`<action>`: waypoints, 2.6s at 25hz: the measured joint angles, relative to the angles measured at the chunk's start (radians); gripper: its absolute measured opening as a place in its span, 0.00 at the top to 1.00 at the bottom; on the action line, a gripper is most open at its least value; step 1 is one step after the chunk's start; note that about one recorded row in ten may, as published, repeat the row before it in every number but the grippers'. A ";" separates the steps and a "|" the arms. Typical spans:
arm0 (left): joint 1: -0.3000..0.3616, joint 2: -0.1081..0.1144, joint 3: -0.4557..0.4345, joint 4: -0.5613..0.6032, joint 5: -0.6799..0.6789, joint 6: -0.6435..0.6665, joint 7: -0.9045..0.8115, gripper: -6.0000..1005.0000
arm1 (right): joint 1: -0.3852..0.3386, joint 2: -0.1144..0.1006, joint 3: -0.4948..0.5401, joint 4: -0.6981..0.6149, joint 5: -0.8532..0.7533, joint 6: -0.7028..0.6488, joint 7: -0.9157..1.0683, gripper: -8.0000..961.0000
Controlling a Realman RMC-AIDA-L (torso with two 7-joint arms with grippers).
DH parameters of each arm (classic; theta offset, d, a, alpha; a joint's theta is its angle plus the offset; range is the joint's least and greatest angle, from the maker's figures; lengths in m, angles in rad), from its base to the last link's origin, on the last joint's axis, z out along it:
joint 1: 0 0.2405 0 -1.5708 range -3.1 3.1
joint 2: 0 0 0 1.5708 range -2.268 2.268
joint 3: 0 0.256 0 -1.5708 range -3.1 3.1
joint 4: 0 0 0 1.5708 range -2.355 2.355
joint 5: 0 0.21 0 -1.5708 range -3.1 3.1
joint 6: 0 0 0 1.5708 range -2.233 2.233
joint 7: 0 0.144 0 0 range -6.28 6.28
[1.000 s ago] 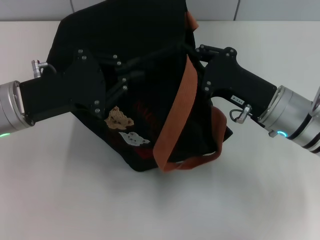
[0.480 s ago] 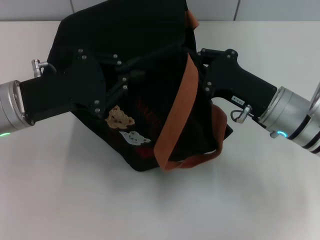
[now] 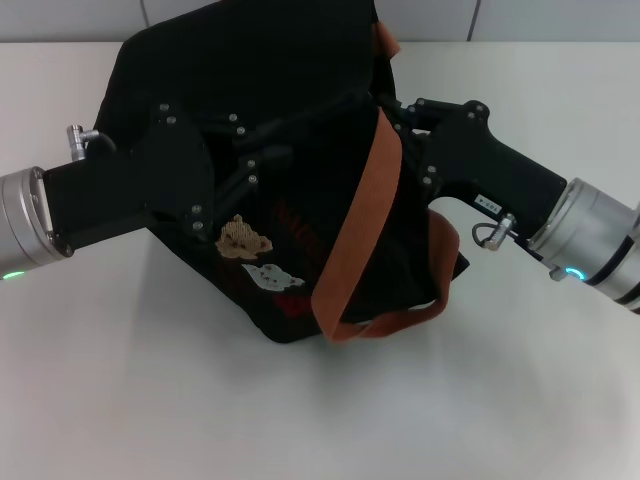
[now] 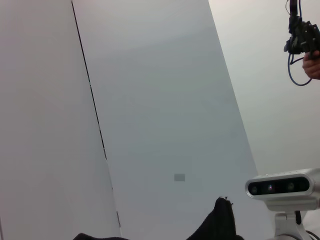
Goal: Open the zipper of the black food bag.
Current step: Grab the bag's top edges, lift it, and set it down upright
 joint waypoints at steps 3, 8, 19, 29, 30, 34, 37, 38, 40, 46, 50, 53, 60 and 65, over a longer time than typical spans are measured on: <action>0.000 0.000 0.000 0.000 -0.001 0.001 0.000 0.94 | -0.002 -0.001 0.001 -0.001 0.000 -0.008 0.000 0.92; 0.001 0.000 0.000 0.000 -0.001 0.003 0.001 0.94 | -0.003 -0.001 0.001 -0.002 0.001 -0.011 0.000 0.92; 0.002 0.000 -0.002 0.001 0.000 0.016 0.001 0.95 | -0.006 -0.001 0.002 -0.004 0.001 -0.006 -0.023 0.92; 0.002 -0.001 0.000 0.000 0.000 0.019 0.001 0.95 | -0.001 -0.001 0.001 -0.008 0.001 -0.011 -0.059 0.91; 0.002 -0.001 0.000 0.000 0.000 0.019 0.001 0.95 | 0.000 0.000 0.000 -0.007 0.000 -0.011 -0.066 0.91; 0.002 0.000 0.000 -0.002 0.000 0.019 0.001 0.95 | 0.007 0.000 -0.008 -0.005 -0.004 -0.014 -0.076 0.91; 0.002 0.000 0.000 -0.002 0.000 0.019 0.001 0.95 | 0.008 0.000 -0.010 -0.004 -0.006 -0.021 -0.097 0.90; 0.002 0.000 0.000 -0.002 0.000 0.019 0.001 0.95 | 0.008 0.000 -0.010 -0.004 -0.006 -0.025 -0.105 0.90; 0.001 0.000 0.000 -0.003 0.000 0.019 0.001 0.95 | 0.008 0.000 -0.011 -0.003 -0.006 -0.031 -0.113 0.89; 0.000 0.000 0.000 -0.003 0.000 0.019 0.001 0.95 | 0.008 0.000 -0.012 -0.002 -0.008 -0.042 -0.116 0.86; 0.000 -0.001 0.000 -0.003 0.000 0.019 0.001 0.95 | 0.011 0.000 -0.012 0.002 -0.008 -0.041 -0.117 0.85; 0.000 -0.001 0.000 -0.008 -0.001 0.019 0.001 0.95 | 0.017 0.000 -0.012 0.008 -0.008 -0.035 -0.117 0.85; 0.001 -0.002 0.000 -0.013 -0.001 0.019 0.001 0.96 | 0.020 0.000 -0.012 0.015 -0.008 -0.034 -0.119 0.88; 0.003 -0.002 0.000 -0.015 0.000 0.020 0.001 0.96 | 0.017 0.000 -0.012 0.020 -0.008 -0.033 -0.136 0.96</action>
